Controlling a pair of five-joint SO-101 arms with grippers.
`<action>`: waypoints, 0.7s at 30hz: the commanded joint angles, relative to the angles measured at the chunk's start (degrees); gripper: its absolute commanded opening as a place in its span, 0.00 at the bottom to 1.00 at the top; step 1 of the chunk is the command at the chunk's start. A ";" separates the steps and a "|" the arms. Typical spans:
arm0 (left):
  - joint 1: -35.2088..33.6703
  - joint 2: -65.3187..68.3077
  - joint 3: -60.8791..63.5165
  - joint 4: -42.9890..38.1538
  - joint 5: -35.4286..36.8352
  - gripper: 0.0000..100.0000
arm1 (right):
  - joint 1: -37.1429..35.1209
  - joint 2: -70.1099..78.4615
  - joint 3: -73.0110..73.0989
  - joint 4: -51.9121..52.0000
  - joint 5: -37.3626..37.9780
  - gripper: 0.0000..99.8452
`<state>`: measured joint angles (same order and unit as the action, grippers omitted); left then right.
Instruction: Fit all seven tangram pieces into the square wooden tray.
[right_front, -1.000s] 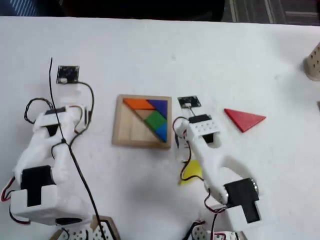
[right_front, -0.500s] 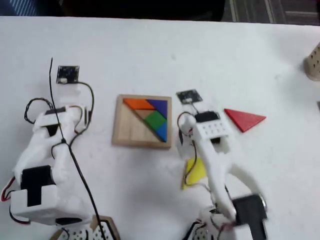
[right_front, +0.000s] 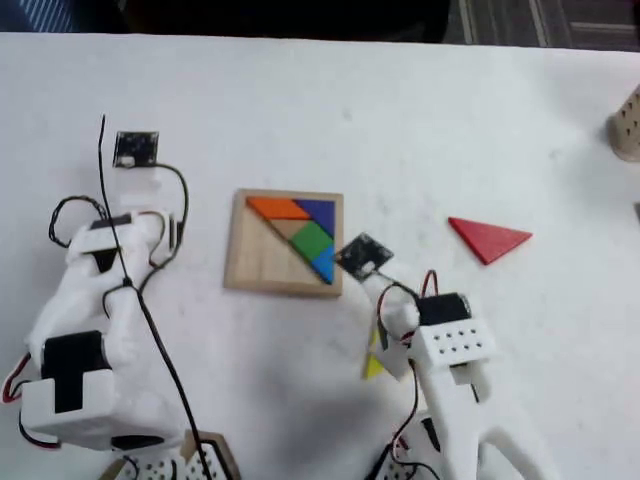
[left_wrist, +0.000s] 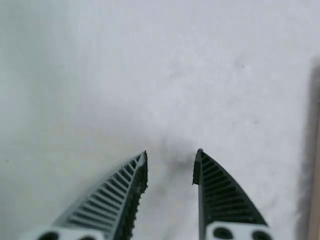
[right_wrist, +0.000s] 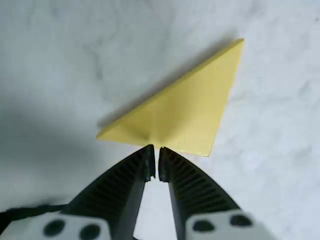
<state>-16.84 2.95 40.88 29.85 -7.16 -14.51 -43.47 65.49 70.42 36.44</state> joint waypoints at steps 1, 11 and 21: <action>-0.48 -0.22 -3.43 0.09 0.97 0.17 | 1.71 -2.15 -0.26 2.86 5.36 0.02; -0.48 -0.22 -3.43 0.09 0.97 0.17 | 1.36 14.37 -0.62 -7.52 3.43 0.02; -0.57 -0.22 -3.43 0.09 0.97 0.17 | 1.89 22.20 -14.33 -13.14 -10.64 0.02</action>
<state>-16.84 2.95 40.88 29.85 -7.16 -13.19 -22.11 57.05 59.08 28.35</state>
